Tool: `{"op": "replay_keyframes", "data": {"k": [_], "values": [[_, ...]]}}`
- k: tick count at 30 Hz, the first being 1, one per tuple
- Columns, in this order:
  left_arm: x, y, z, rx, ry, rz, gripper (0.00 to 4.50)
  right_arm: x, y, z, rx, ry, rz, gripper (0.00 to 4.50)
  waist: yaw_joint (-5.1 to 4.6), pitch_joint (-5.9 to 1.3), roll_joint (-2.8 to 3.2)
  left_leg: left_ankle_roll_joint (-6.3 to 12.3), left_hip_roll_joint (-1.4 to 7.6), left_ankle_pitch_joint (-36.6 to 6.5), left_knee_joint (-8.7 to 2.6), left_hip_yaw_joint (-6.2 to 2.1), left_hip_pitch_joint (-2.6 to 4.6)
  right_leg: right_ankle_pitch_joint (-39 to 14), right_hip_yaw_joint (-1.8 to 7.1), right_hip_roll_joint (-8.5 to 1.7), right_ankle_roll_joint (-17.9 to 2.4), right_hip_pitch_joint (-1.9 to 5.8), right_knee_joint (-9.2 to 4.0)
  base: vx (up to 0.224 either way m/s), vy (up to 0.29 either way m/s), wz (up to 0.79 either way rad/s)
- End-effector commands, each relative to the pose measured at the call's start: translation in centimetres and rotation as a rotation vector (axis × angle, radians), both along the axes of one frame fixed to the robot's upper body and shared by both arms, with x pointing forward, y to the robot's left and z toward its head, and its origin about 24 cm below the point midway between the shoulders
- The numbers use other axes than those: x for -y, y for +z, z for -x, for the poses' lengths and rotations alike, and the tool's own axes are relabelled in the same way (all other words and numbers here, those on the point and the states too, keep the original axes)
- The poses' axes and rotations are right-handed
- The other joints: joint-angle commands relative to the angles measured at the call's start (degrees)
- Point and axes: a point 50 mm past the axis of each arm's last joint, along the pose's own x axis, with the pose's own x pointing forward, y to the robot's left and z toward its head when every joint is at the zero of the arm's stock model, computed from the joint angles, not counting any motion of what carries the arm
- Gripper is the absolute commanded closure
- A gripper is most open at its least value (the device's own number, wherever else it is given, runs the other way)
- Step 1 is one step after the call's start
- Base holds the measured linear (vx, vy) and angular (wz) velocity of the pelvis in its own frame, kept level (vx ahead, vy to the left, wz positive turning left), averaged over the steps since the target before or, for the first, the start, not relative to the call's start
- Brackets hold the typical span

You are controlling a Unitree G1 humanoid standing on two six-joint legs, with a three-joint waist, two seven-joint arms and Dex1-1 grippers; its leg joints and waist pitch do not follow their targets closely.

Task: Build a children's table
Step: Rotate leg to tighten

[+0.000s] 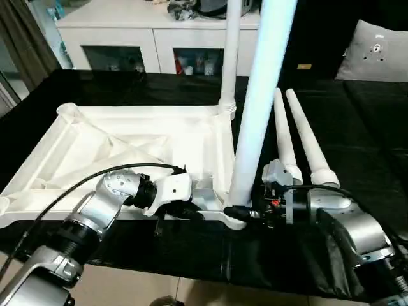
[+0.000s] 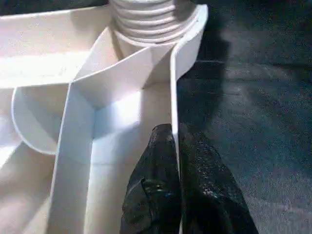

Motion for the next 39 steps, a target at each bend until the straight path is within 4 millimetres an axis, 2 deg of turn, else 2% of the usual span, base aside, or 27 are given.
{"op": "replay_keyframes", "data": {"k": [1, 2, 4, 5, 6, 8, 9, 11, 13, 16, 17, 20, 21, 22, 23, 26, 28, 29, 31, 32, 33, 35, 37, 39], "values": [[1.0, 1.1, -0.7, 0.046, 0.144, 0.081, 4.50, -1.0, -2.0, -0.2, -0.071, -0.135, 0.032, 1.81, -0.43, -3.05, -0.22, 0.10, 2.83, -16.09, -4.37, -1.27, 0.96, -20.16, 2.30, -4.58, -11.13, 2.25, -4.91, 0.000, 0.000, 0.00], [1.4, 1.3, -0.8, 0.045, 0.193, 0.103, 4.50, -1.4, -2.2, -0.5, -0.070, -0.191, 0.028, 1.81, -0.85, -2.98, -0.51, -0.49, 2.63, -17.21, -4.53, -1.50, 0.91, -23.57, 2.15, -4.66, -9.86, 2.38, -5.26, 0.000, 0.000, 0.00], [2.3, 1.8, -0.8, 0.035, 0.301, 0.154, 4.50, -2.5, -2.7, -1.4, -0.077, -0.325, 0.010, 1.82, -1.76, -2.89, -0.51, -1.26, 2.63, -17.89, -4.70, -1.66, 0.86, -24.94, 2.18, -4.72, -9.38, 2.21, -5.23, 0.000, 0.000, 0.00], [2.8, 2.0, -0.7, 0.028, 0.330, 0.169, 4.50, -2.8, -2.7, -1.9, -0.080, -0.374, 0.005, 1.82, -2.54, -2.85, -0.43, -1.61, 2.52, -18.11, -4.76, -1.81, 0.68, -25.68, 2.05, -4.66, -9.07, 2.33, -5.22, 0.000, 0.000, 0.00], [3.4, 2.1, -0.7, 0.026, 0.359, 0.181, 4.50, -3.1, -2.8, -2.3, -0.089, -0.428, -0.003, 1.82, -2.77, -2.89, -0.67, -1.38, 2.42, -18.21, -4.78, -1.89, 0.68, -26.12, 1.94, -4.66, -8.79, 2.38, -5.45, 0.000, 0.000, 0.00], [4.3, 2.4, -0.6, 0.026, 0.404, 0.198, 4.50, -3.5, -2.9, -3.0, -0.111, -0.503, -0.015, 1.82, -3.58, -2.89, -0.50, -0.79, 2.18, -18.47, -4.47, -1.72, 0.83, -26.69, 2.02, -4.50, -8.38, 2.14, -5.94, 0.000, 0.000, 0.00], [5.0, 2.5, -0.7, 0.030, 0.442, 0.211, 4.50, -3.8, -2.8, -3.4, -0.117, -0.537, -0.015, 1.82, -3.55, -2.98, -0.65, -0.56, 2.16, -18.06, -4.38, -1.67, 0.90, -26.25, 2.06, -4.48, -8.40, 2.13, -5.97, 0.000, 0.000, 0.00], [5.1, 2.6, -0.7, 0.033, 0.449, 0.213, 4.50, -3.8, -2.8, -3.4, -0.117, -0.543, -0.014, 1.82, -3.36, -3.15, -0.52, 0.51, 2.19, -16.27, -4.18, -1.43, 0.91, -22.84, 2.27, -4.24, -8.87, 2.04, -5.96, 0.000, 0.000, 0.00], [5.1, 2.6, -0.7, 0.033, 0.449, 0.213, 4.50, -3.8, -2.8, -3.4, -0.117, -0.543, -0.014, 1.82, -3.05, -3.26, -0.50, 1.17, 2.21, -14.57, -4.24, -1.38, 0.55, -19.58, 2.28, -4.15, -9.23, 2.33, -5.64, 0.000, 0.000, 0.00], [5.1, 2.6, -0.7, 0.033, 0.449, 0.213, 4.50, -3.8, -2.8, -3.4, -0.117, -0.543, -0.014, 1.82, -2.74, -3.42, -0.36, 1.31, 2.37, -13.34, -4.27, -1.38, 0.60, -15.35, 2.26, -4.11, -10.40, 2.45, -5.18, 0.000, 0.000, 0.00], [5.4, 2.7, -0.8, 0.041, 0.468, 0.219, 4.50, -3.9, -2.8, -3.6, -0.116, -0.555, -0.011, 1.26, -2.76, -3.43, -0.35, 1.39, 2.37, -13.31, -4.26, -1.34, 0.59, -14.51, 2.23, -4.12, -10.71, 2.51, -5.12, 0.000, 0.000, 0.00], [5.6, 2.8, -1.5, 0.124, 0.497, 0.206, 4.50, -3.6, -2.6, -3.7, -0.081, -0.549, -0.012, 1.05, -2.78, -3.44, -0.23, 1.43, 2.36, -13.85, -4.18, -1.31, 0.60, -14.71, 2.24, -4.20, -10.75, 2.53, -5.32, 0.000, 0.000, 0.00], [5.4, 2.8, -1.6, 0.147, 0.494, 0.195, 4.50, -3.2, -2.5, -3.7, -0.067, -0.553, -0.015, 1.05, -2.68, -3.53, -0.16, 1.52, 2.33, -13.47, -4.15, -1.35, 0.54, -14.43, 2.24, -4.22, -10.65, 2.58, -5.31, 0.000, 0.000, 0.00], [4.9, 2.7, -1.6, 0.157, 0.494, 0.172, 4.50, -2.7, -2.2, -3.8, -0.044, -0.564, -0.024, 0.77, -2.59, -3.63, -0.20, 1.56, 2.43, -12.99, -4.13, -1.32, 0.51, -13.48, 2.27, -4.19, -10.64, 2.52, -5.18, 0.000, 0.000, 0.00], [4.5, 2.7, -1.6, 0.159, 0.491, 0.157, 4.50, -2.2, -1.9, -3.8, -0.021, -0.564, -0.030, 0.69, -2.48, -3.70, -0.08, 1.71, 2.44, -12.18, -4.06, -1.32, 0.40, -11.92, 2.24, -4.19, -10.87, 2.55, -4.99, 0.000, 0.000, 0.00], [3.9, 2.5, -1.6, 0.158, 0.488, 0.133, 4.50, -1.8, -1.2, -3.7, 0.024, -0.524, -0.055, 0.64, -2.31, -3.66, -0.13, 2.18, 2.50, -11.94, -4.05, -1.34, 0.33, -10.46, 2.13, -4.17, -11.30, 2.67, -4.78, 0.000, 0.000, 0.00], [3.2, 2.2, -1.4, 0.151, 0.430, 0.118, 4.50, -0.8, -0.2, -3.3, 0.071, -0.451, -0.067, 0.26, -2.13, -3.57, -0.17, 2.63, 2.48, -12.25, -4.04, -1.36, 0.32, -11.09, 2.10, -4.17, -11.08, 2.73, -4.99, 0.000, 0.000, 0.00], [3.0, 2.2, -1.4, 0.150, 0.409, 0.115, 4.50, -0.5, 0.0, -3.2, 0.082, -0.425, -0.065, 0.26, -2.17, -3.61, -0.42, 2.70, 2.54, -11.94, -4.04, -1.28, 0.31, -10.96, 2.16, -4.16, -11.08, 2.74, -4.84, 0.000, 0.000, 0.00], [2.3, 1.8, -1.1, 0.141, 0.334, 0.087, 4.50, 0.4, 0.6, -2.8, 0.120, -0.351, -0.046, 0.11, -2.04, -3.54, -0.33, 2.87, 2.56, -12.01, -4.02, -1.25, 0.32, -11.72, 2.16, -4.25, -11.02, 2.72, -4.87, 0.000, 0.000, 0.00], [2.2, 1.7, -1.0, 0.139, 0.308, 0.083, 4.50, 0.6, 0.8, -2.8, 0.127, -0.328, -0.042, 0.04, -1.87, -3.51, -0.55, 3.26, 2.46, -12.22, -3.95, -1.26, 0.31, -12.87, 2.12, -4.26, -10.64, 2.71, -5.05, 0.000, 0.000, 0.00], [2.1, 1.7, -1.0, 0.137, 0.305, 0.082, 4.50, 0.6, 0.9, -2.7, 0.128, -0.325, -0.041, 0.04, -1.82, -3.52, -0.48, 3.16, 2.57, -12.16, -4.00, -1.25, 0.36, -13.11, 2.17, -4.30, -10.61, 2.66, -4.96, 0.000, 0.000, 0.00], [1.3, 1.3, -0.4, 0.108, 0.181, 0.055, 4.50, 1.4, 1.6, -2.3, 0.141, -0.207, -0.017, 0.04, -1.50, -3.51, -0.82, 3.43, 2.59, -12.22, -3.99, -1.24, 0.49, -13.95, 2.16, -4.23, -10.57, 2.53, -5.10, 0.000, 0.000, 0.00], [0.9, 1.1, -0.2, 0.099, 0.143, 0.030, 4.50, 1.7, 1.8, -2.1, 0.138, -0.163, -0.002, 0.04, -1.19, -3.55, -0.52, 3.44, 2.80, -11.77, -3.97, -1.15, 0.64, -12.96, 2.26, -4.25, -11.02, 2.30, -4.80, 0.000, 0.000, 0.00], [0.4, 1.0, -0.1, 0.098, 0.082, 0.003, 4.50, 1.8, 2.0, -1.7, 0.127, -0.084, 0.019, 0.04, -0.79, -3.53, -0.71, 3.48, 2.84, -11.96, -3.98, -1.15, 0.65, -13.11, 2.21, -4.28, -11.23, 2.42, -4.80, 0.000, 0.000, 0.00]]}}
